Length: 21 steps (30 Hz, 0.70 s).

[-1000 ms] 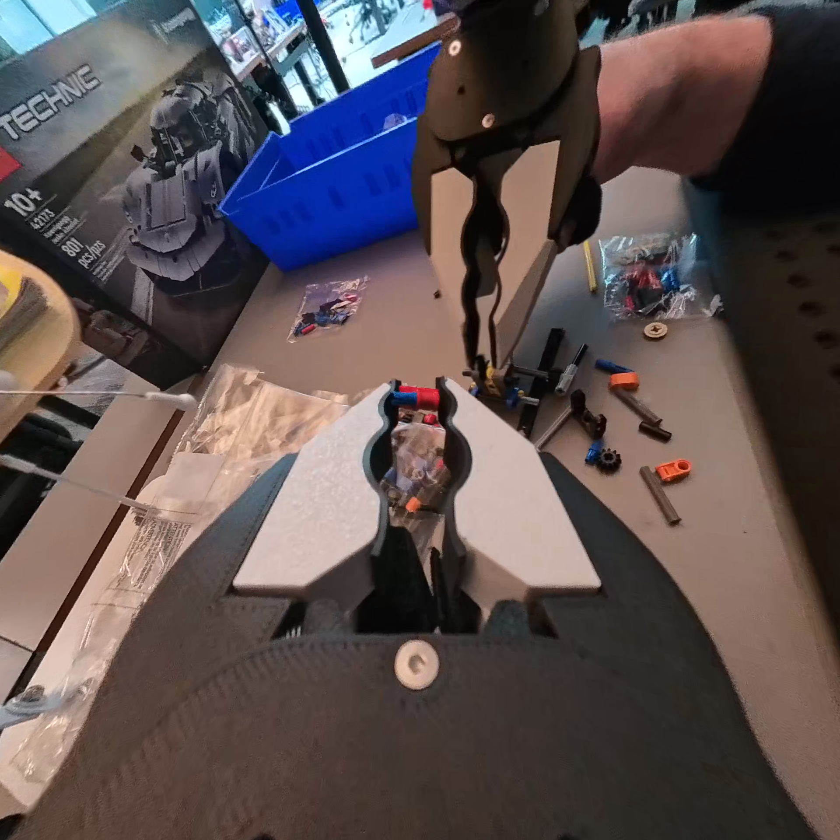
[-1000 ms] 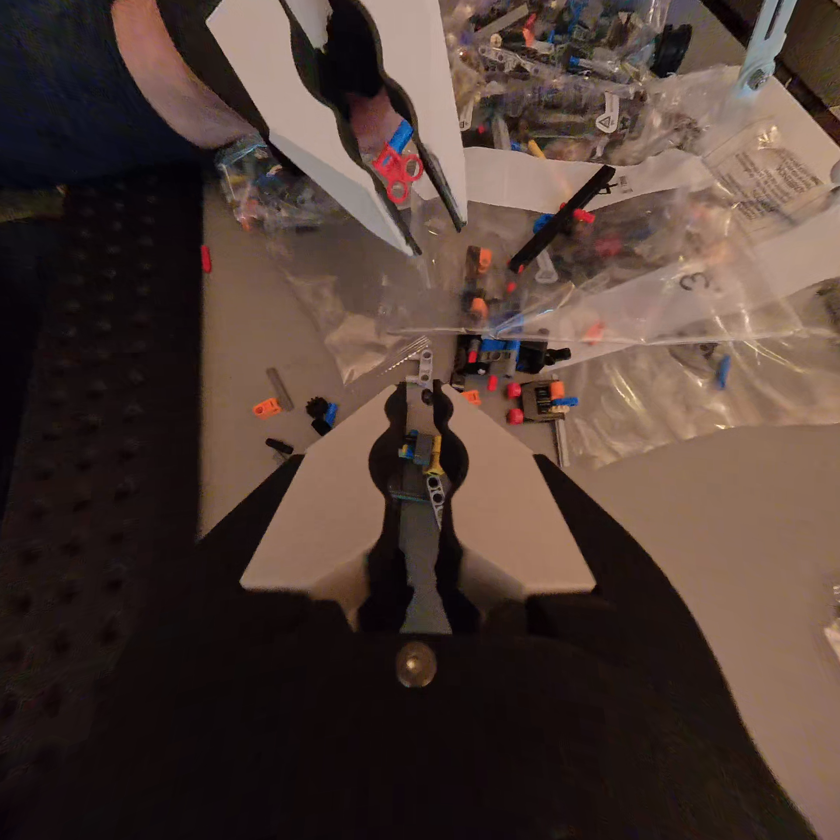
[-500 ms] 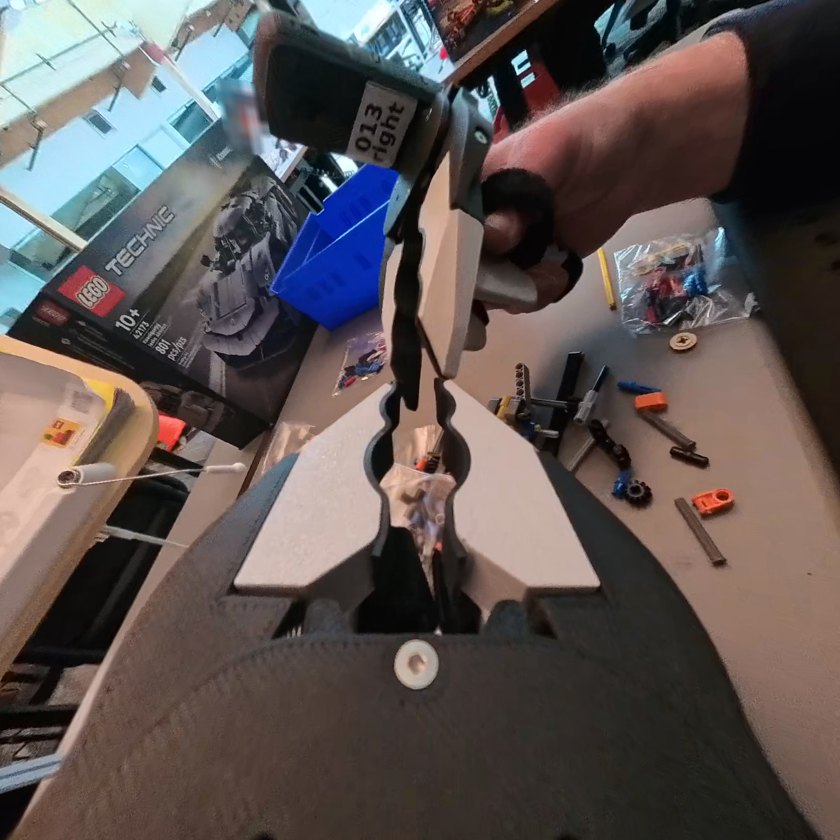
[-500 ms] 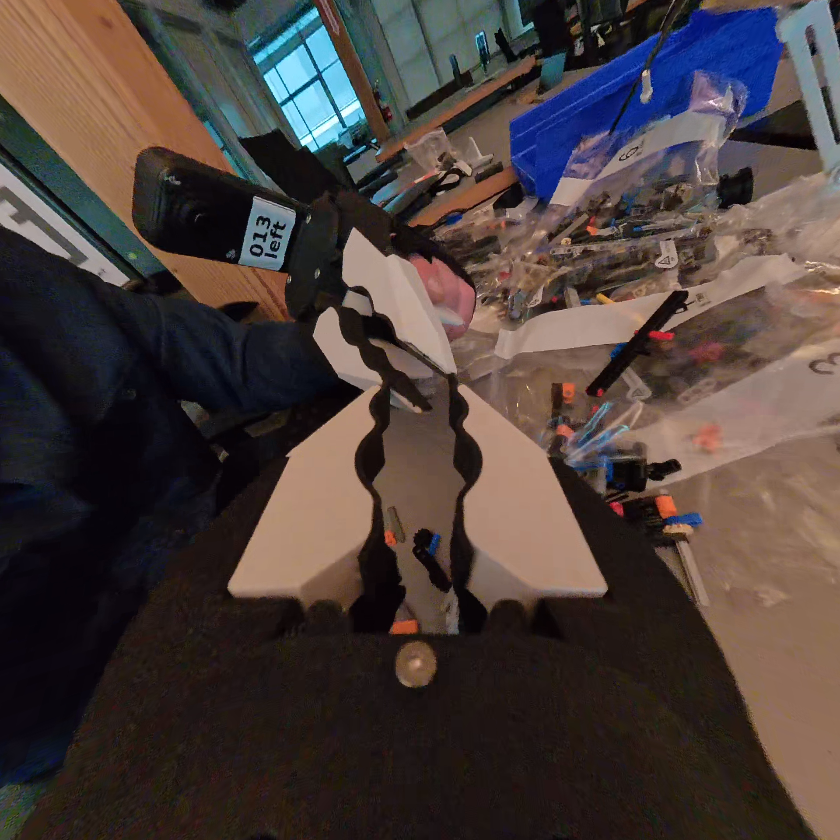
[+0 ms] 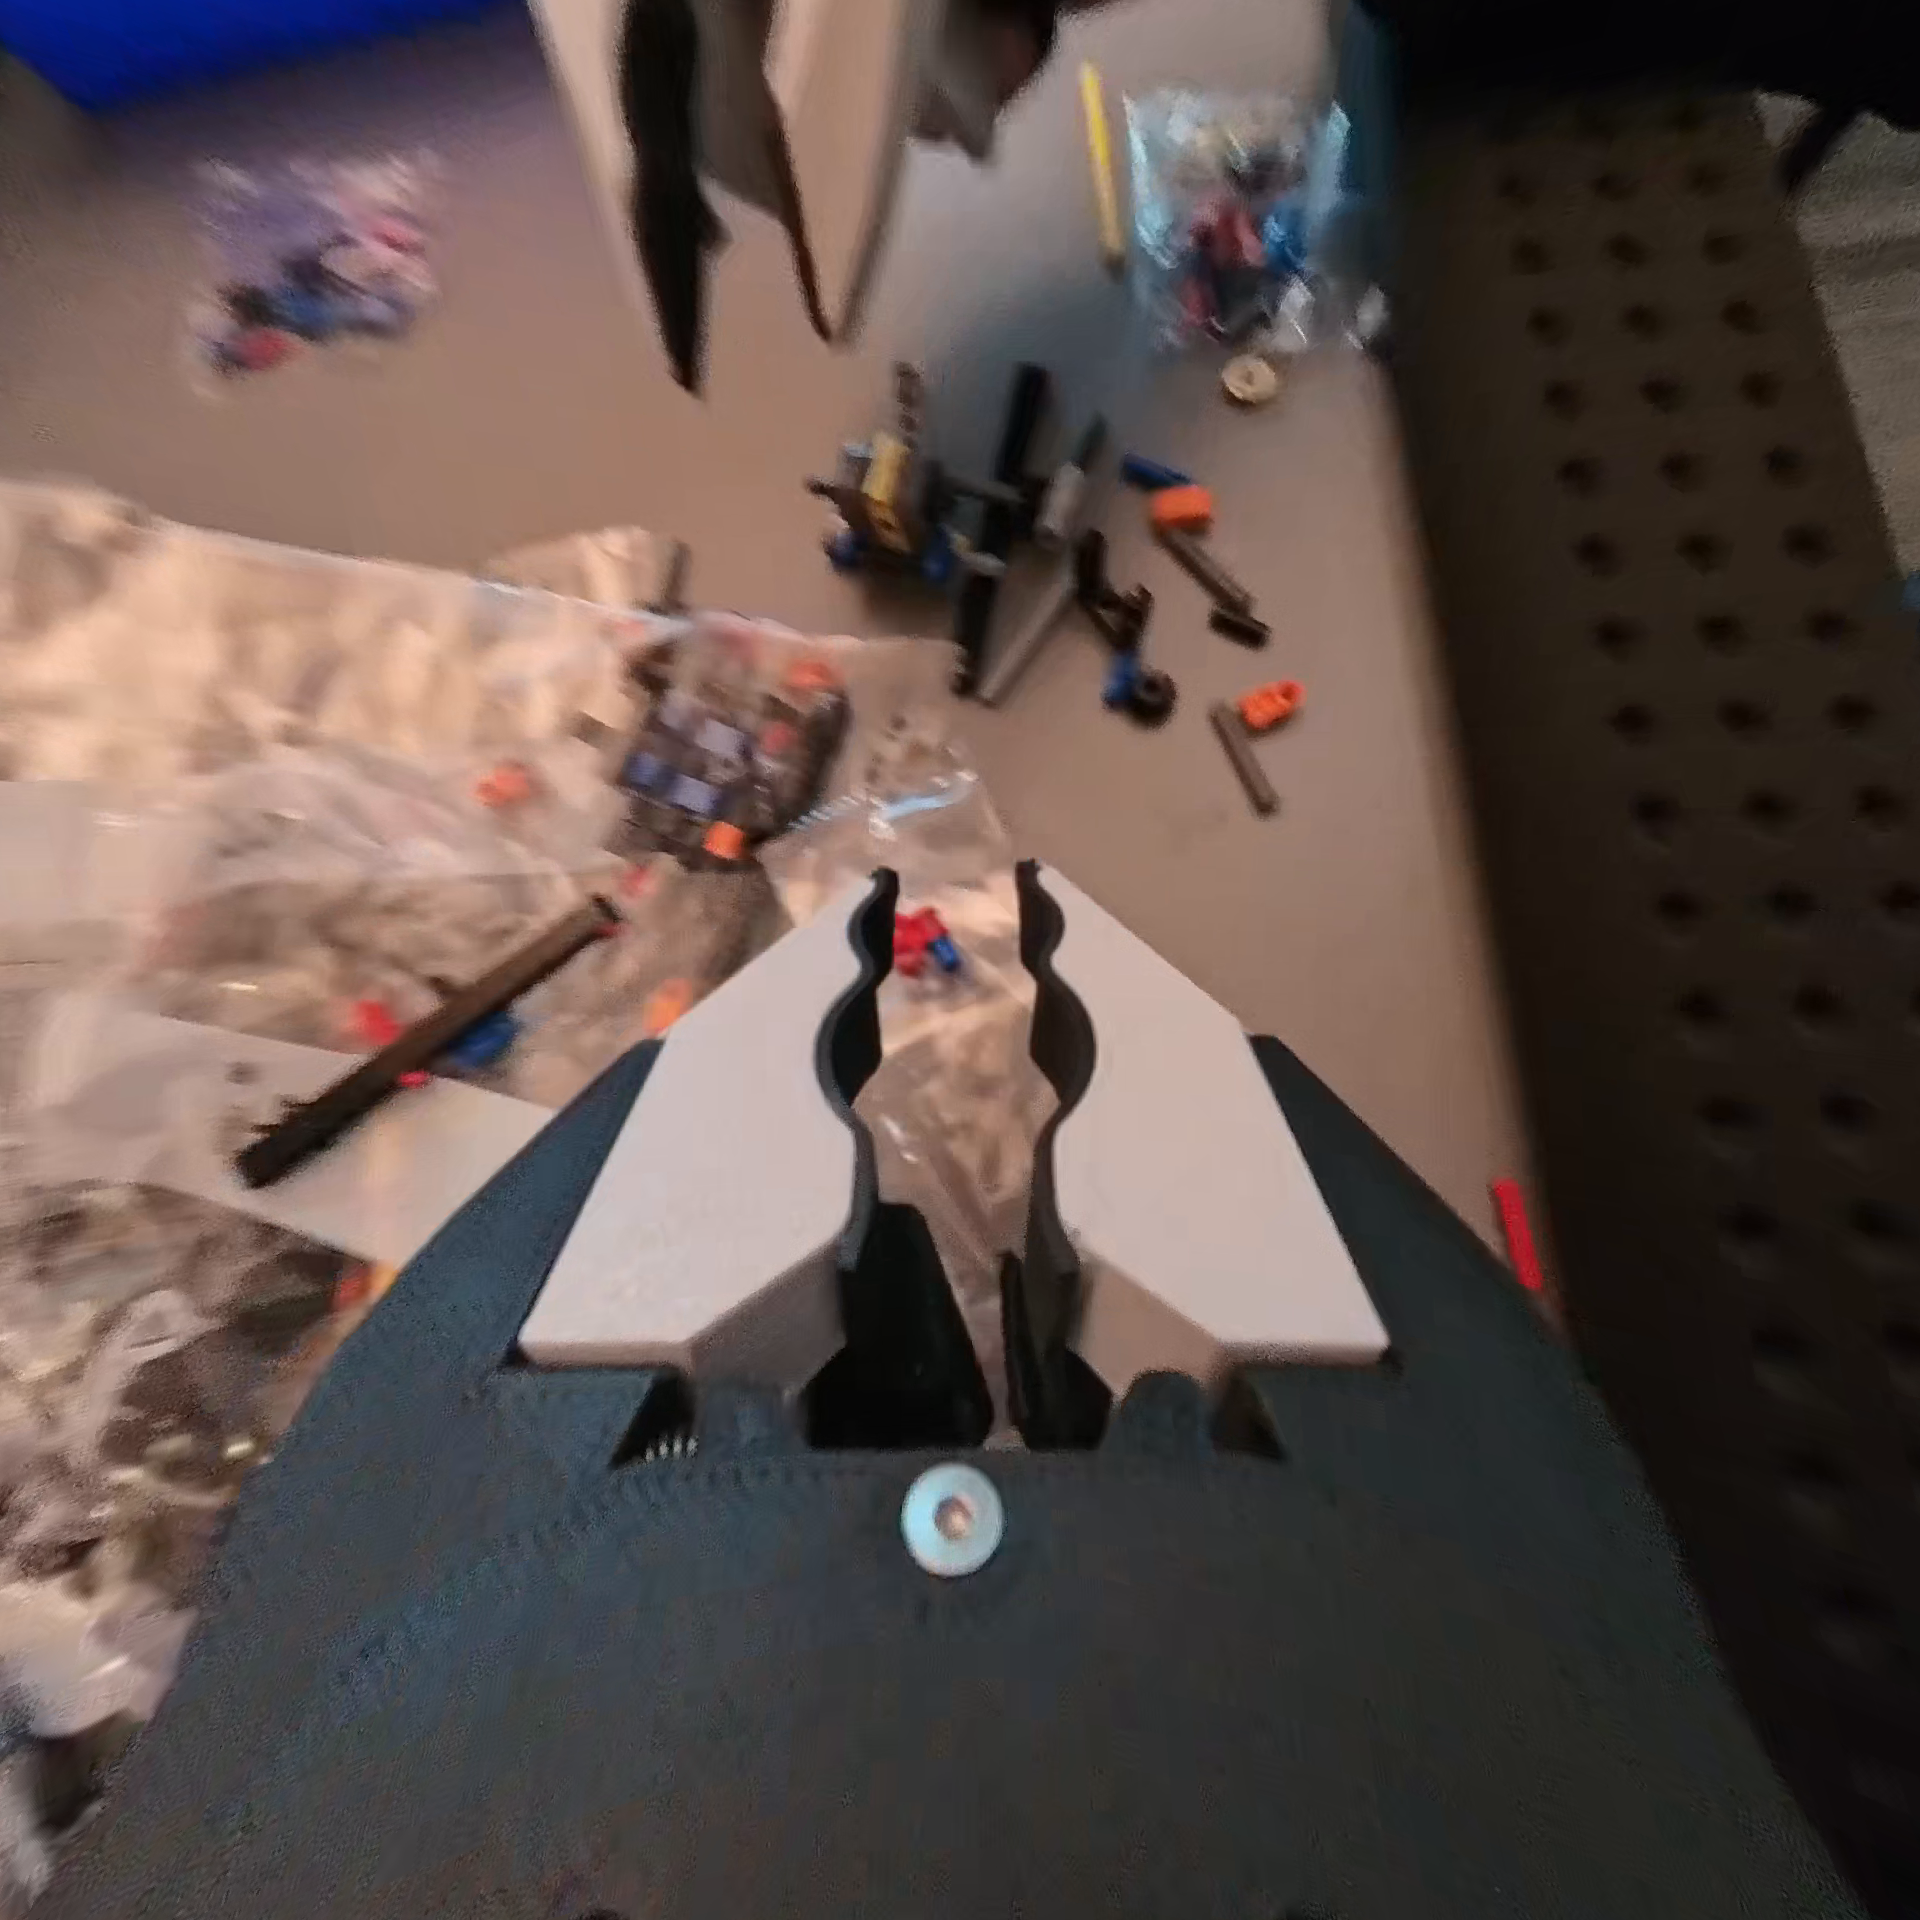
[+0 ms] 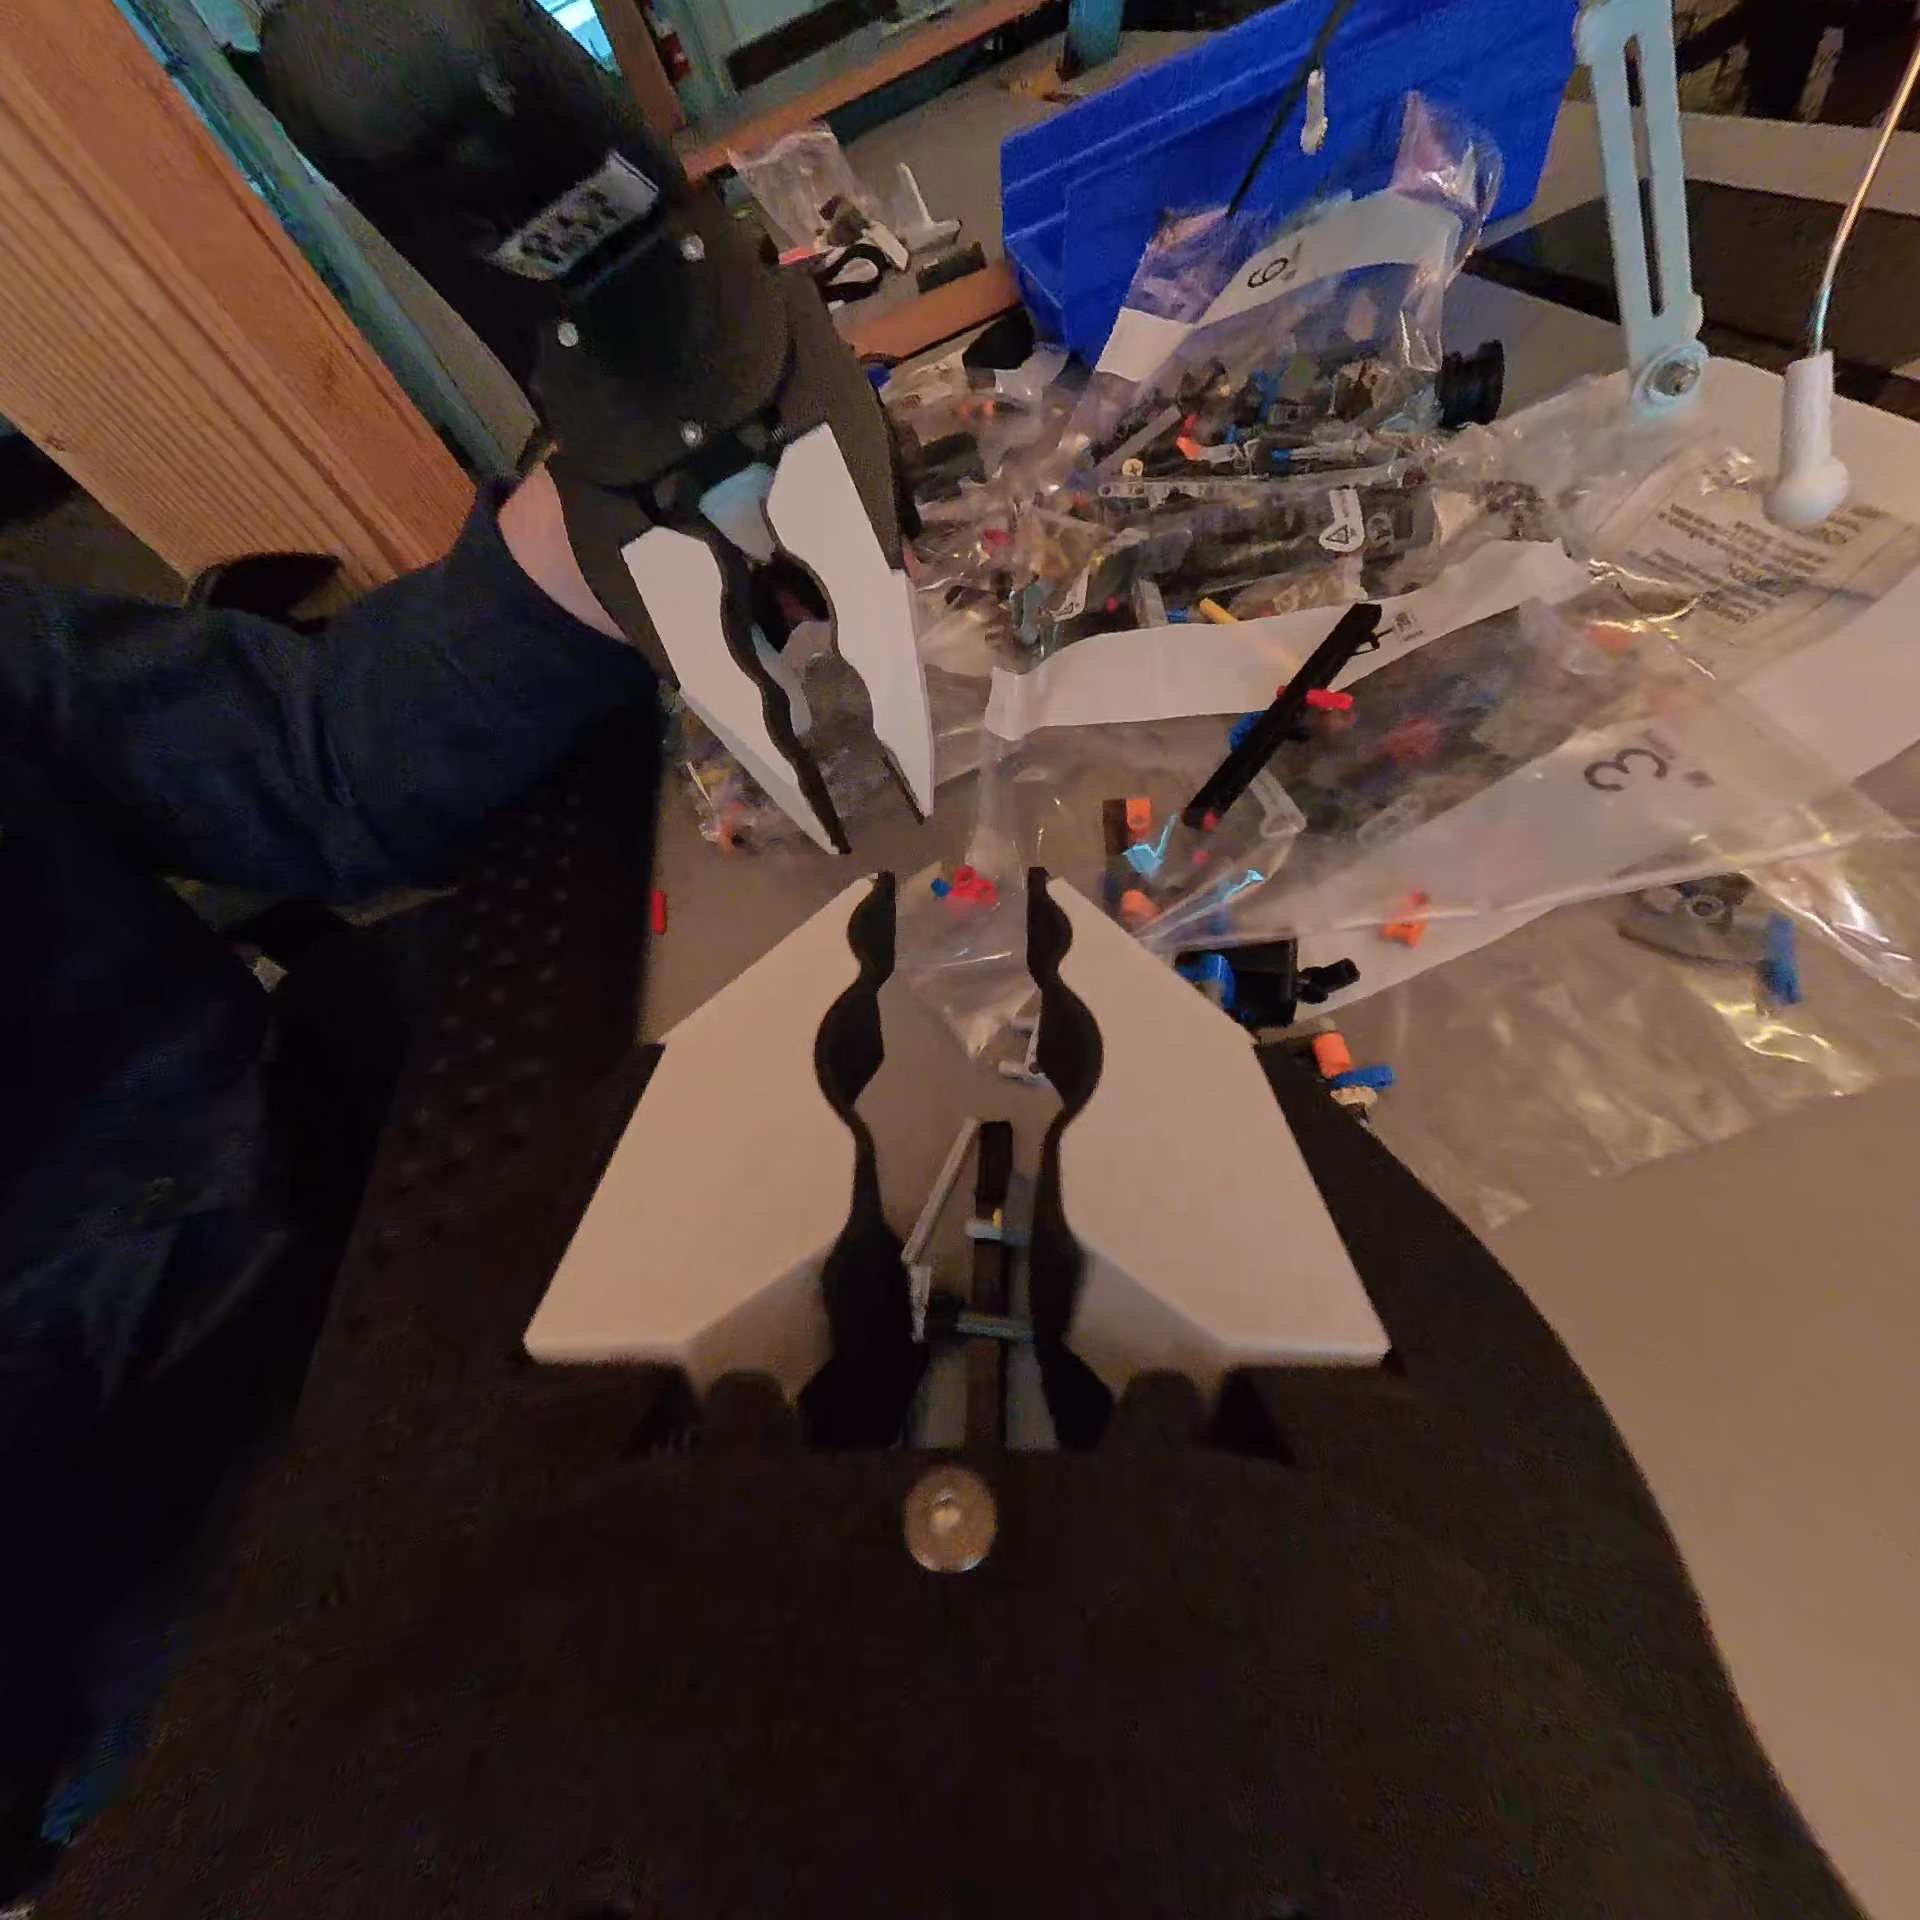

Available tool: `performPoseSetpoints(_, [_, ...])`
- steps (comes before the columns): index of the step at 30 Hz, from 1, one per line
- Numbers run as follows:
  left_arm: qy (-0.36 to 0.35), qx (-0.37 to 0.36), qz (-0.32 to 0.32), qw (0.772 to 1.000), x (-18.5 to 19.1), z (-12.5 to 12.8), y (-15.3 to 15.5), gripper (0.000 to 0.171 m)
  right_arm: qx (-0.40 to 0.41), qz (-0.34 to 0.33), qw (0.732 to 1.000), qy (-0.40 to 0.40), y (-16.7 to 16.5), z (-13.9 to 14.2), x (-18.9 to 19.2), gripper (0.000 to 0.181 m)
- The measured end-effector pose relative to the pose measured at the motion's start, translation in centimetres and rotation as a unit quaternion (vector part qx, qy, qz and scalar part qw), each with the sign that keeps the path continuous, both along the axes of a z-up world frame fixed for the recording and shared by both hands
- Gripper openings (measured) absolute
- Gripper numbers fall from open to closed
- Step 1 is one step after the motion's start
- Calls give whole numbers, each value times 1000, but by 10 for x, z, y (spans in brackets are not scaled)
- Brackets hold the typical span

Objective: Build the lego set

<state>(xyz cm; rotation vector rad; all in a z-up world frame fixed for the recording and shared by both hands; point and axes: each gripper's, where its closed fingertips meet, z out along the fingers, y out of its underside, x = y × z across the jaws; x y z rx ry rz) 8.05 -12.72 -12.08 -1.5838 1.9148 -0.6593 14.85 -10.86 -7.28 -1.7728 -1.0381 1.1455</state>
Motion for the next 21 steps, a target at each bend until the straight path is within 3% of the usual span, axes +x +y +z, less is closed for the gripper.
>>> performPoseSetpoints(5, [116,10,2,993,-4,-51,1,29,8,-13,1000,-3,5,0,4,22])
performPoseSetpoints(6, [110,7,5,994,0,-52,2,26,11,-14,1000,4,5,2,5,22])
performPoseSetpoints(8, [103,14,5,995,2,-52,5,1,11,-18,1000,6,6,5,7,21])
performPoseSetpoints(15, [91,29,-11,995,4,-49,4,0,39,-6,999,-14,0,5,4,20])
performPoseSetpoints(21, [57,-2,-10,998,6,-37,0,0,122,44,987,-97,-20,-12,-14,21])
